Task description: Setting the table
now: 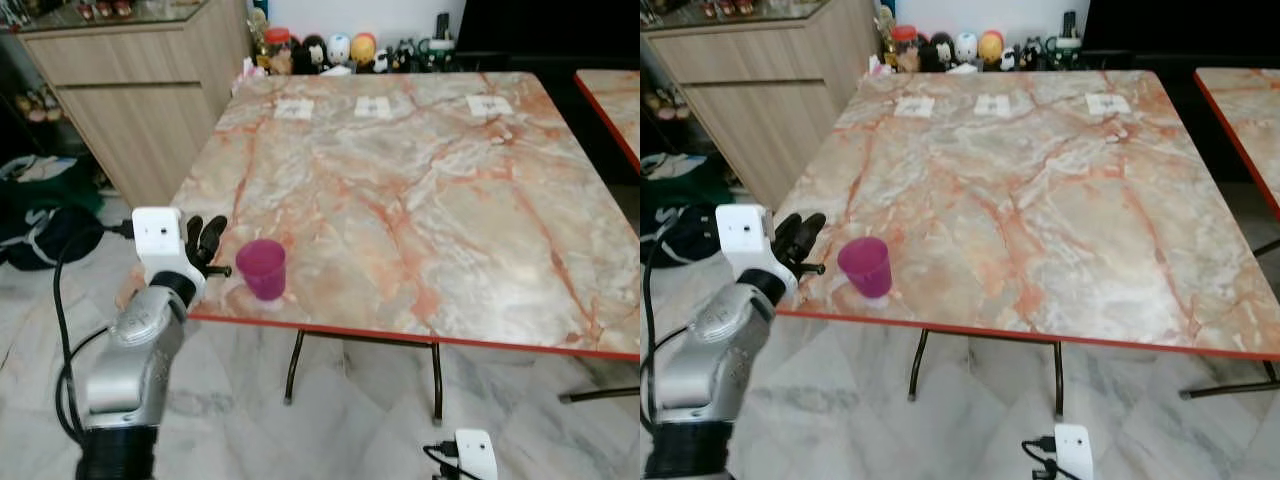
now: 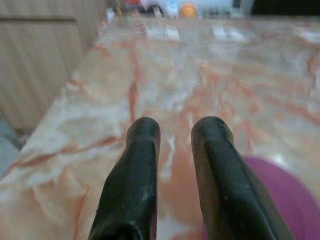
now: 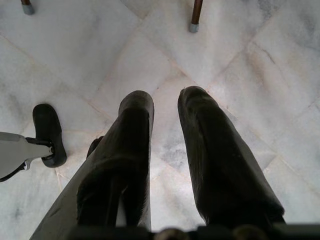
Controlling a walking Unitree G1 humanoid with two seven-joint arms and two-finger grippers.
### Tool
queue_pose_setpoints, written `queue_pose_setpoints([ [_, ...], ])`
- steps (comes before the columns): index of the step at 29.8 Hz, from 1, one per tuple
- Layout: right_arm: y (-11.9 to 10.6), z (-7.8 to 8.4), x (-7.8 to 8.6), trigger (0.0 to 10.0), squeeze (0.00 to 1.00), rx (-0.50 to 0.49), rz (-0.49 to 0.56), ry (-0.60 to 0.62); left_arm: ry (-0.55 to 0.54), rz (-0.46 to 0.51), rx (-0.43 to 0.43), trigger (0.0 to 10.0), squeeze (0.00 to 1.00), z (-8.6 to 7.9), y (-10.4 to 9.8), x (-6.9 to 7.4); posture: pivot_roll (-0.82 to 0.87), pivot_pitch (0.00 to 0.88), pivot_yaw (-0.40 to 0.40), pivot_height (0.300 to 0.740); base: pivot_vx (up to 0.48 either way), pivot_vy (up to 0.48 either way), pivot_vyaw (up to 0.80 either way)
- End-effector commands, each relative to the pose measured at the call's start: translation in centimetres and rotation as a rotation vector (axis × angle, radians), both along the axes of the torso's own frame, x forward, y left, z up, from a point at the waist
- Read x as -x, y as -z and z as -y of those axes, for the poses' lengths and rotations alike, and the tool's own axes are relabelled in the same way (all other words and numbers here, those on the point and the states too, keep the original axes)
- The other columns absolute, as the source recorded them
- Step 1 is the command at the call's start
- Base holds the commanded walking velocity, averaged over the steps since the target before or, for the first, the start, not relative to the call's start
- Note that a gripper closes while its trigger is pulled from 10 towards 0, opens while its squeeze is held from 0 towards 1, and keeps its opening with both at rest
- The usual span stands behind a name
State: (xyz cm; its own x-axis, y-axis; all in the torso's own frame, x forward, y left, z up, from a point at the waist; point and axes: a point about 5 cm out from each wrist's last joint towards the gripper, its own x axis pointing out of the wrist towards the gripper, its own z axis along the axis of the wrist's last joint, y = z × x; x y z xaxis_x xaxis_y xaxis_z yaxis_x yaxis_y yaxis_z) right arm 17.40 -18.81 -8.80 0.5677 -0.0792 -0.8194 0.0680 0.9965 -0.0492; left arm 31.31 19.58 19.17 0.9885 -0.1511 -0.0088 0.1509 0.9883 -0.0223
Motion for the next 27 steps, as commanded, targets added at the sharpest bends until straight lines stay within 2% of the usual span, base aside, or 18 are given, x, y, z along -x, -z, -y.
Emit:
queue_pose_setpoints([
  [1, 0.3, -0.3, 0.5, 10.0, 0.00, -0.008, -0.024, -0.001, 0.024, -0.068, -0.007, 10.0, 1.00, 0.1, -0.7, -0.1, 0.02, 0.109, 0.059, 0.740, 0.000, 0.000, 0.00],
  [5, 0.2, -0.3, 0.4, 10.0, 0.00, -0.008, -0.023, -0.001, 0.048, -0.099, 0.013, 10.0, 1.00, 0.5, -0.8, -0.4, 0.03, 0.110, 0.061, 0.740, 0.000, 0.000, 0.00],
  [6, 0.2, -0.3, 0.4, 10.0, 0.00, -0.009, -0.023, -0.001, 0.060, -0.126, -0.025, 10.0, 0.58, 0.7, -0.4, -0.5, 0.02, 0.110, 0.062, 0.740, 0.000, 0.000, 0.00],
  [7, 0.2, -0.3, 0.4, 10.0, 0.00, -0.009, -0.023, -0.001, 0.058, -0.150, -0.037, 10.0, 0.00, 0.8, 0.0, -0.6, 0.02, 0.110, 0.063, 0.740, 0.000, 0.000, 0.00],
  [16, 0.2, -0.3, 0.4, 10.0, 0.00, -0.010, -0.022, 0.005, 0.009, -0.276, -0.006, 10.0, 0.00, 1.4, 1.1, -1.3, 0.01, 0.110, 0.067, 0.740, 0.000, 0.000, 0.00],
  [27, 0.3, -0.4, 0.4, 10.0, 0.00, -0.011, -0.026, 0.008, -0.003, -0.314, -0.009, 10.0, 0.00, 1.3, 1.0, -1.4, 0.02, 0.110, 0.070, 0.740, 0.000, 0.000, 0.00],
])
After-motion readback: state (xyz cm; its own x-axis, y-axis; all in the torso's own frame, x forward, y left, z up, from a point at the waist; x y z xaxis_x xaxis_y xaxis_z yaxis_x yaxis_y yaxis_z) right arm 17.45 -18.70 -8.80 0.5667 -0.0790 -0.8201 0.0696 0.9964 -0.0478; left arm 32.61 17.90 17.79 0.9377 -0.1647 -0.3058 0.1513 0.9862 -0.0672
